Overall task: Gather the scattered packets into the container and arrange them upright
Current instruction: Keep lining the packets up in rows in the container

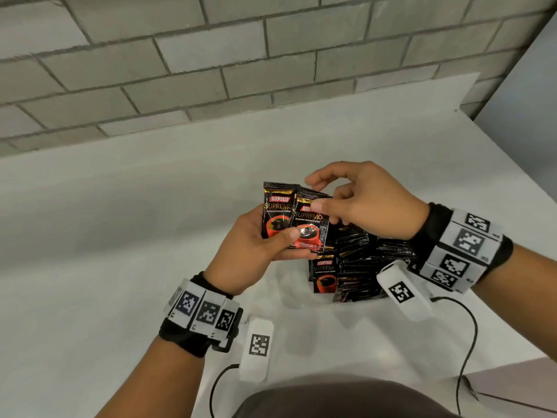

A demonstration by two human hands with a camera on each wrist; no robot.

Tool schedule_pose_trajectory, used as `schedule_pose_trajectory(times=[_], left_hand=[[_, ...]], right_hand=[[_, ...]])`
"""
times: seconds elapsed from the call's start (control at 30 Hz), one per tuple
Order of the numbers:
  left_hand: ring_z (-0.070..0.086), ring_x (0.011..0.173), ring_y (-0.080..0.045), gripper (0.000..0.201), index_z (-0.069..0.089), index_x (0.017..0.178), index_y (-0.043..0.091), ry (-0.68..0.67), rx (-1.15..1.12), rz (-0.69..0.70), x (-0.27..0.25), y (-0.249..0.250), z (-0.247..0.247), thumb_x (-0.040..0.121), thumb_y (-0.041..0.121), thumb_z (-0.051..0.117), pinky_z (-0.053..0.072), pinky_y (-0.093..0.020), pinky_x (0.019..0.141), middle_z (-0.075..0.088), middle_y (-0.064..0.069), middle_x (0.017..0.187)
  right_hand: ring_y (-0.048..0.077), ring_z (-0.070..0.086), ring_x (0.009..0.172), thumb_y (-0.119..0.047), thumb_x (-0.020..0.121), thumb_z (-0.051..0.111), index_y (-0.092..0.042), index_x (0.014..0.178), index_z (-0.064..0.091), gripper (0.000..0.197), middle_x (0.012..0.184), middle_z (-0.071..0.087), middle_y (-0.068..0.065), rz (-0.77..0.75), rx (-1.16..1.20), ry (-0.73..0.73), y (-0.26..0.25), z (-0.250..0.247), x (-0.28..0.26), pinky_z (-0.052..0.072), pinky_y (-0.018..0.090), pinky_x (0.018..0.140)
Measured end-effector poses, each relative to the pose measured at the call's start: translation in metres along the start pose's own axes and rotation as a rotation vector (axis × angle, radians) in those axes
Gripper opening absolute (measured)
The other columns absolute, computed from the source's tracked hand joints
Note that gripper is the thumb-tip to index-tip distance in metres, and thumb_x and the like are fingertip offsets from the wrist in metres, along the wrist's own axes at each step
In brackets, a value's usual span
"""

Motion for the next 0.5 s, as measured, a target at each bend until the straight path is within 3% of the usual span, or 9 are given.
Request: schedule_pose_trajectory(times=[0.07,0.13,0.2,0.3,0.4,0.5], left_hand=[[0.074,0.101,-0.041,0.035,0.057,0.133,0.002,0.005,0.014,0.004,0.001,0.001,-0.001,0.098,0.001,0.061,0.062,-0.051,0.087,0.073,-0.021,0.119],[0.075,0.098,-0.042,0.031,0.058,0.131,0.001,0.026,0.013,-0.015,0.001,-0.001,-0.005,0.100,0.005,0.059,0.063,-0.047,0.084,0.073,-0.022,0.117],[0.075,0.091,-0.045,0.026,0.056,0.128,0.000,0.095,-0.010,-0.052,0.000,-0.004,-0.019,0.103,0.010,0.055,0.064,-0.046,0.080,0.074,-0.025,0.112],[0.074,0.087,-0.049,0.021,0.050,0.126,0.001,0.230,-0.010,-0.069,-0.001,-0.006,-0.053,0.107,0.010,0.049,0.064,-0.046,0.074,0.075,-0.026,0.105],[0.072,0.089,-0.050,0.024,0.046,0.129,0.001,0.302,-0.004,-0.066,-0.003,-0.008,-0.078,0.106,-0.001,0.042,0.064,-0.042,0.074,0.076,-0.026,0.101],[0.072,0.078,-0.040,0.031,0.050,0.125,0.002,0.337,0.012,-0.072,-0.005,-0.008,-0.084,0.099,-0.011,0.037,0.062,-0.036,0.069,0.074,-0.027,0.100]], right_hand=[[0.020,0.070,0.063,-0.020,0.085,0.079,-0.023,0.114,0.070,0.031,0.098,0.072,-0.004,0.017,-0.038,-0.043,0.000,0.000,0.003,0.060,0.032,0.064],[0.021,0.069,0.061,-0.018,0.085,0.079,-0.018,0.103,0.073,0.019,0.079,0.075,0.004,0.029,-0.078,-0.092,0.001,0.002,0.006,0.060,0.035,0.063],[0.022,0.070,0.060,-0.019,0.083,0.080,-0.016,0.094,0.074,0.013,0.072,0.074,0.006,0.055,-0.088,-0.086,0.007,0.001,0.008,0.060,0.037,0.065],[0.012,0.069,0.064,-0.021,0.079,0.083,-0.021,0.089,0.075,0.013,0.077,0.075,-0.001,0.081,-0.131,-0.102,0.022,0.009,0.007,0.059,0.031,0.069],[0.005,0.064,0.074,-0.031,0.079,0.081,-0.027,0.093,0.075,0.016,0.085,0.072,-0.010,0.057,-0.366,-0.223,0.038,0.037,-0.001,0.050,0.024,0.072],[0.010,0.063,0.082,-0.030,0.083,0.075,-0.023,0.100,0.073,0.019,0.088,0.070,-0.008,0.000,-0.544,-0.293,0.048,0.060,-0.008,0.053,0.030,0.080]])
Point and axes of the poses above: each hand's wrist, its own x-axis towards the middle knuckle, its own z-axis out of the palm, y = z × x, the point moved 9 cm from there along x, towards the middle knuckle
